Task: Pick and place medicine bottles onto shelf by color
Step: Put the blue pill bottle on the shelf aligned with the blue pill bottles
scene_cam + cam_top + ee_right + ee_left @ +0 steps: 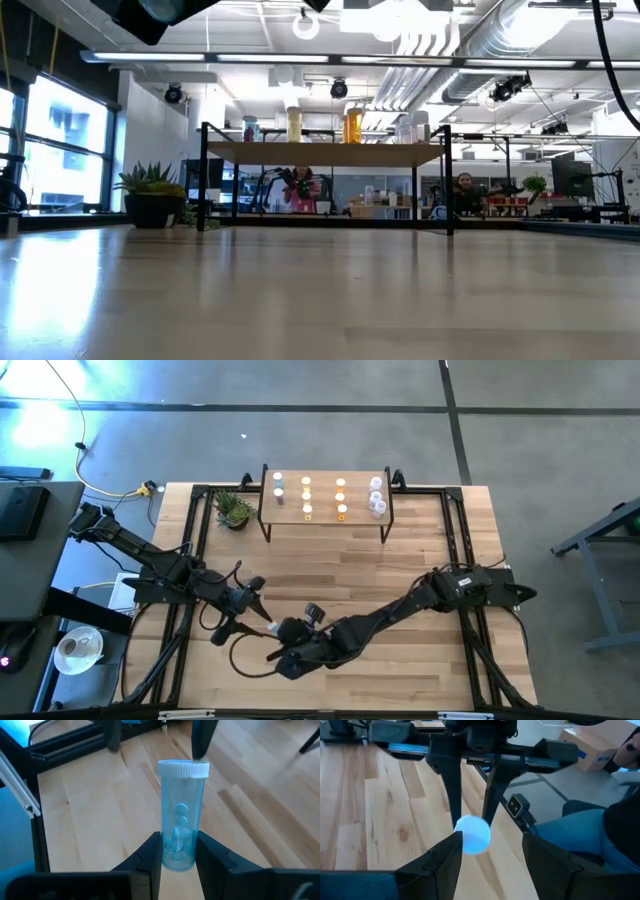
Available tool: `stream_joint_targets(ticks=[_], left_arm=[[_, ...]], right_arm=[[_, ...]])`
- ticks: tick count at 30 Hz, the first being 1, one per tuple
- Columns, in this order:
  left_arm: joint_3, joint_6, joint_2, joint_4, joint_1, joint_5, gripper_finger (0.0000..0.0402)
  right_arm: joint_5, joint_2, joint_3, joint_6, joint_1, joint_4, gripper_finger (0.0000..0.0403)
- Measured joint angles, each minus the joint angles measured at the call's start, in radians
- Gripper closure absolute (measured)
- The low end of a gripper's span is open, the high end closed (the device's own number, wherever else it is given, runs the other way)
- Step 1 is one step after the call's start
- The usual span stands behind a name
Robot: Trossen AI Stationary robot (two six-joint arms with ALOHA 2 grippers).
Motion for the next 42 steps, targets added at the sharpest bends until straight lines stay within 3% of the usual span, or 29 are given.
stream_joint_targets(ticks=[15,29,42], left_arm=[[0.0,-0.029,0.0,-0.003,-0.001,-0.093,0.0204],[0.0,-0.029,0.0,-0.019,0.0,-0.095,0.0207],[0.0,-0.026,0.0,-0.019,0.0,-0.095,0.0295]], right_arm=[[-0.022,-0.001,0.0,-0.055,-0.031,0.065,0.032],[-0.022,-0.001,0.0,-0.055,-0.04,0.061,0.032],[-0.022,-0.001,0.0,-0.068,-0.04,0.061,0.032]])
